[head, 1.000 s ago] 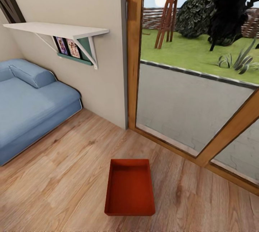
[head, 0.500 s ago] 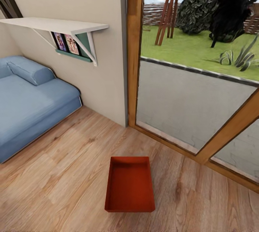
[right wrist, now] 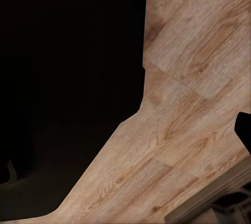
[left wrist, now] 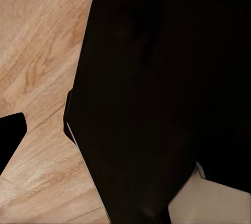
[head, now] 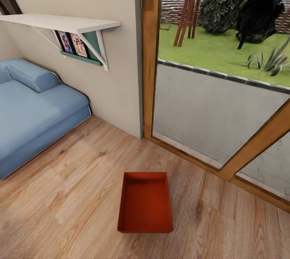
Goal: Move the two storage containers from the living room to the garage. In the garage, place one container on the floor and stack the other container on top of it (either order is fine).
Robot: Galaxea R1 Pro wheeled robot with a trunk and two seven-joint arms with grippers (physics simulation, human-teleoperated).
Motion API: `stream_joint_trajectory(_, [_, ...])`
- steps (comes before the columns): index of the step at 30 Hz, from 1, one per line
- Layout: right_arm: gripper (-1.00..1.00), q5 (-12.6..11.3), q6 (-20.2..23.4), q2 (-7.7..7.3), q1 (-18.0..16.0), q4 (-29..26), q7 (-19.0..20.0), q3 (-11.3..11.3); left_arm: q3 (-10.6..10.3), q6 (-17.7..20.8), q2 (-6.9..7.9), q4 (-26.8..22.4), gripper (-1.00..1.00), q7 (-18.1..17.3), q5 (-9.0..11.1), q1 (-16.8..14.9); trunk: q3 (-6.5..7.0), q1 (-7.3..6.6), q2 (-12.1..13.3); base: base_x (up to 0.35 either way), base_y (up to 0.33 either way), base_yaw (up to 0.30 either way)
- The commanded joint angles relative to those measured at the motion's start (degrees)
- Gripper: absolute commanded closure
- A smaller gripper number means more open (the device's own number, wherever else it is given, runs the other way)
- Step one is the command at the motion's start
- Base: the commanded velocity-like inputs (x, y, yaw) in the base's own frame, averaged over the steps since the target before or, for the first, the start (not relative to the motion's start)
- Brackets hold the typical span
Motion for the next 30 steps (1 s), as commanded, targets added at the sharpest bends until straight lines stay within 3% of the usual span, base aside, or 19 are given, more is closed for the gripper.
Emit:
stream_joint_trajectory(1, [-1.00,-0.55,-0.34,0.02,-0.06,0.18,-0.03,0.49,-0.49,-0.17,-0.02,0.03,-1.00,0.19,0.43,-0.02,-0.14,0.00,-0.03,0.000,0.000,0.000])
stream_joint_trajectory(30, [-1.00,-0.54,-0.34,0.02,-0.06,0.18,-0.01,0.49,-0.49,-0.17,-0.02,0.03,-1.00,0.19,0.43,-0.02,-2.86,0.00,-0.03,0.000,0.000,0.000])
